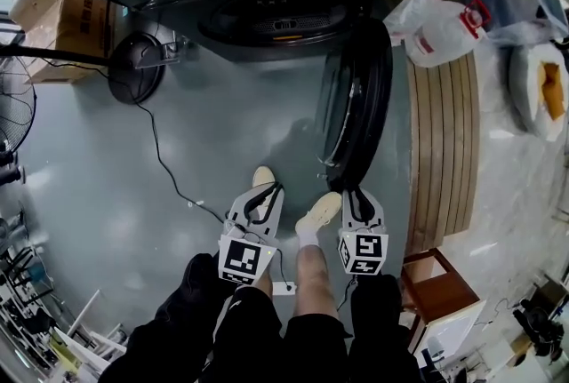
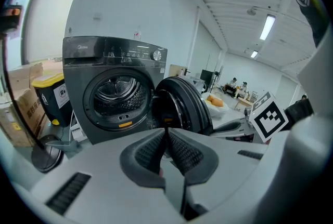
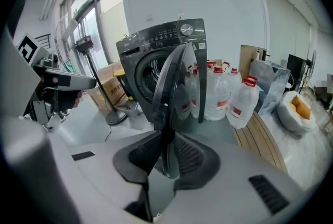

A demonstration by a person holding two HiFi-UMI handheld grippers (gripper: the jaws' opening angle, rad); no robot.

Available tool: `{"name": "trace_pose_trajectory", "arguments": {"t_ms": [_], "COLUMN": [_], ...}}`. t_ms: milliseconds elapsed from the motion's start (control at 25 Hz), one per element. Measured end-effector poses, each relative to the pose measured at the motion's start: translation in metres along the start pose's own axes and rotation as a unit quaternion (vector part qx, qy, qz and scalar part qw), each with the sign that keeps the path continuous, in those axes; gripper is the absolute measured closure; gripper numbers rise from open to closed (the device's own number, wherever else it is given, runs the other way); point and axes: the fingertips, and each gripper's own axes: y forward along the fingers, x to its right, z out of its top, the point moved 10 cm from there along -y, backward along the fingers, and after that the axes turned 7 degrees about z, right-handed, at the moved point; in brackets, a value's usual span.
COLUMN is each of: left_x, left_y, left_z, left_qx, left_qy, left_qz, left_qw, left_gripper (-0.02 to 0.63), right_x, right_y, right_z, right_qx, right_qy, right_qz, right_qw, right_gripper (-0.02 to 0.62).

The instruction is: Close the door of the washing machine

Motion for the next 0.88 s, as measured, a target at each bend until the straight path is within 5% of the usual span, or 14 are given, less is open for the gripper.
{"name": "trace_pose_trajectory", "arguments": {"t_ms": [880], "left_x": [-0.097], "left_y": [-0.036], "left_z": [-0.016], "left_qx": [-0.001], "left_qy": [-0.039], "left_qz": [0.053], "left_qw": [0.9979], "left_gripper": [0.571], "right_x": [-0.097], "right_y": [0.073], "right_z": [0.041], "right_qx": [-0.018], "right_qy": [-0.011], "right_qz": [0.077], "right_qw": [0.997], "right_gripper": [0.482]}}
